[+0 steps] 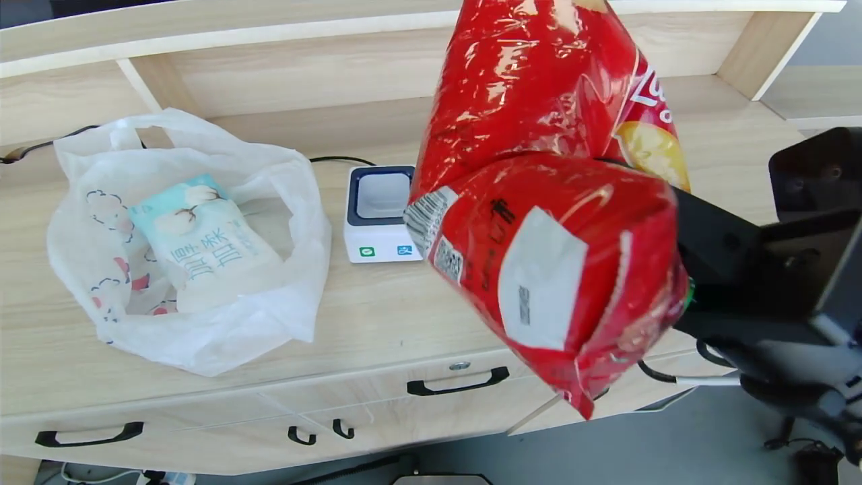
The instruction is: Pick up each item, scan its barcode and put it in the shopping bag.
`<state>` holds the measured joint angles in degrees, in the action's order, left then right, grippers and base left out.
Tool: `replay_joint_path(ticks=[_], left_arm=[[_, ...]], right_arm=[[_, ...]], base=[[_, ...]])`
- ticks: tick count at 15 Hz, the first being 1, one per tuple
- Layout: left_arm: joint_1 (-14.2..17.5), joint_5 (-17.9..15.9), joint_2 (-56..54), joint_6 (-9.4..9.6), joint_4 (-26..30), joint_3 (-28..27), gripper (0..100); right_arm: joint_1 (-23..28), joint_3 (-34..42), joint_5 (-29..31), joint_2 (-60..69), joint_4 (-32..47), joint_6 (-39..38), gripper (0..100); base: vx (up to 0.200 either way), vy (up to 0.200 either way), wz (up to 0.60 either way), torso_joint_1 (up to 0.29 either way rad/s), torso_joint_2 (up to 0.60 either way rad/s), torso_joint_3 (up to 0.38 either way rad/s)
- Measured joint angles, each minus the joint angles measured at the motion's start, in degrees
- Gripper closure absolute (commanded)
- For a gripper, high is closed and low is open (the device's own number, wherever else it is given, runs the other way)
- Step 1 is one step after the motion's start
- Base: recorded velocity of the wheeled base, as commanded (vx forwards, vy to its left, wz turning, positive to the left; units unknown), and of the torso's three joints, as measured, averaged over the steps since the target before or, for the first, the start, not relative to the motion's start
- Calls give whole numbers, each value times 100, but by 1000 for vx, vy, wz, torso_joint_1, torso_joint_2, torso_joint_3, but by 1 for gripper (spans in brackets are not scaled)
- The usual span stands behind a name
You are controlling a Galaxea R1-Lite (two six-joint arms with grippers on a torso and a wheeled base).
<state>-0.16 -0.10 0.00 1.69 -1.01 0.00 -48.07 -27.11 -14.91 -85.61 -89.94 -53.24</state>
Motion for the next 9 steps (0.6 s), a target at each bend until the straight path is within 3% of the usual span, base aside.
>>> replay_joint_path(ticks=[3, 9], left_arm=[[-2, 2, 0, 27, -21, 0, 0], [0, 0, 0, 27, -22, 0, 0]], right_arm=[[-430, 418, -2, 393, 0, -484, 100], [-512, 294, 2, 590, 4, -1089, 100]], base=[[0, 0, 0, 0, 0, 0], [0, 0, 0, 0, 0, 0]])
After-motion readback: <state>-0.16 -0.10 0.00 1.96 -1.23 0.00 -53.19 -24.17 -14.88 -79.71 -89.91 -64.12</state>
